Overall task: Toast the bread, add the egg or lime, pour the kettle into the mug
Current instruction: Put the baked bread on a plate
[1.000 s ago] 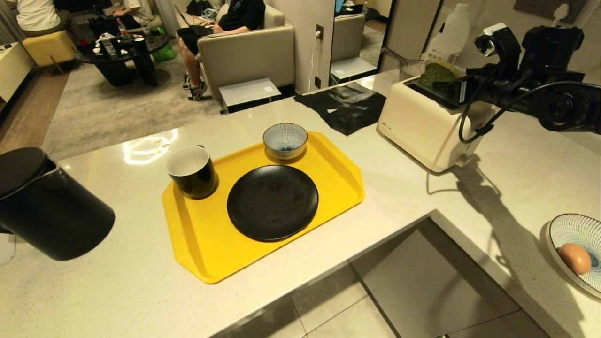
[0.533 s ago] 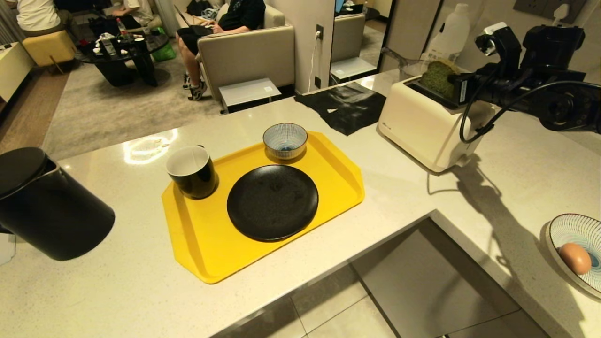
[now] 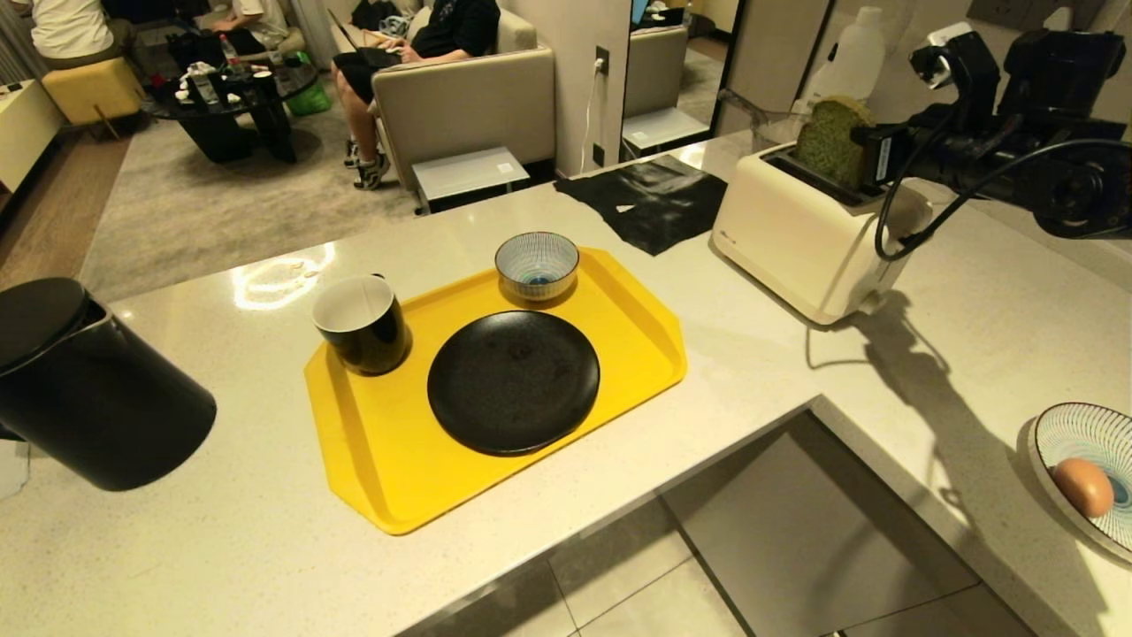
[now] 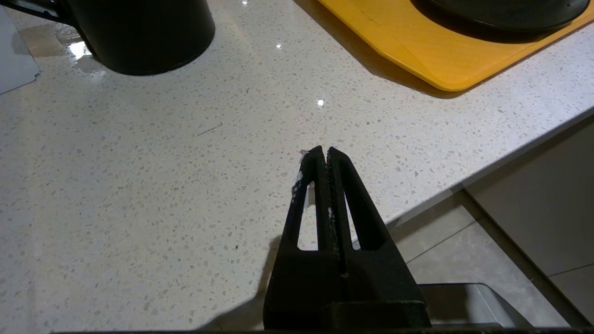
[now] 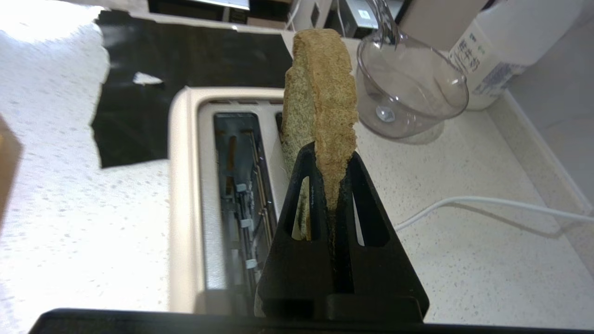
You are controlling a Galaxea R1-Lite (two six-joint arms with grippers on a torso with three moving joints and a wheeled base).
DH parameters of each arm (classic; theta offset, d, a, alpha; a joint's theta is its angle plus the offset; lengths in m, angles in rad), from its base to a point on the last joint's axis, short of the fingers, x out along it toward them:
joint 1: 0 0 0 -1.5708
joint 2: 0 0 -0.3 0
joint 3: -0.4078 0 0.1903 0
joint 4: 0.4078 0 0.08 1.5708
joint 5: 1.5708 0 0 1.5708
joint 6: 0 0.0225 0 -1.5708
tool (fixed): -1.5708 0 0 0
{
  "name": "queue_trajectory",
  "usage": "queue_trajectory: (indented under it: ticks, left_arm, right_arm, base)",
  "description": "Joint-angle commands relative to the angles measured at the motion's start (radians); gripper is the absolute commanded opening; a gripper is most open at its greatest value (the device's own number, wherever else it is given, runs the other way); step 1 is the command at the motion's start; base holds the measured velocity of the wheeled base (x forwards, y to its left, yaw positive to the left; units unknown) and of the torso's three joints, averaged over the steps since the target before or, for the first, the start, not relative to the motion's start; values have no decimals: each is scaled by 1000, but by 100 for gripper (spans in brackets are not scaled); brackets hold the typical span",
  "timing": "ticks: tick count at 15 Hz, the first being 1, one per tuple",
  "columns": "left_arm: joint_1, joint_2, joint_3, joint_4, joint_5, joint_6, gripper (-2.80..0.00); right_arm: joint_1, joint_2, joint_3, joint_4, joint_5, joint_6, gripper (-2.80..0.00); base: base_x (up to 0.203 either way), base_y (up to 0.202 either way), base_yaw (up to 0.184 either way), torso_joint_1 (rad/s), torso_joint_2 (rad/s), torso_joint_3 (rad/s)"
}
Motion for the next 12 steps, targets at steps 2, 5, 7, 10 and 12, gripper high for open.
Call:
queue_trajectory:
  ticks: [2,5,7,10,12]
  left_arm:
    - [0,0,0,0,0,0,-280]
    - [1,0,0,0,0,0,-280]
    - [1,0,0,0,0,0,-280]
    - [0,0,0,0,0,0,-280]
    - [1,-1,0,0,0,0,-280]
  right_arm:
    - [-1,-64,32,-1,9,2,-280]
    - [-4,-108,51,-2,8,8,-280]
    - [-6,-134,51,-2,8,9,-280]
    - [-6,-191,67,-3,8,48,-280]
    - [-5,-244,110,-4,9,75,-280]
  base:
    - [0,0,0,0,0,0]
    - [0,0,0,0,0,0]
    - [0,0,0,0,0,0]
    - [0,0,0,0,0,0]
    - [0,0,0,0,0,0]
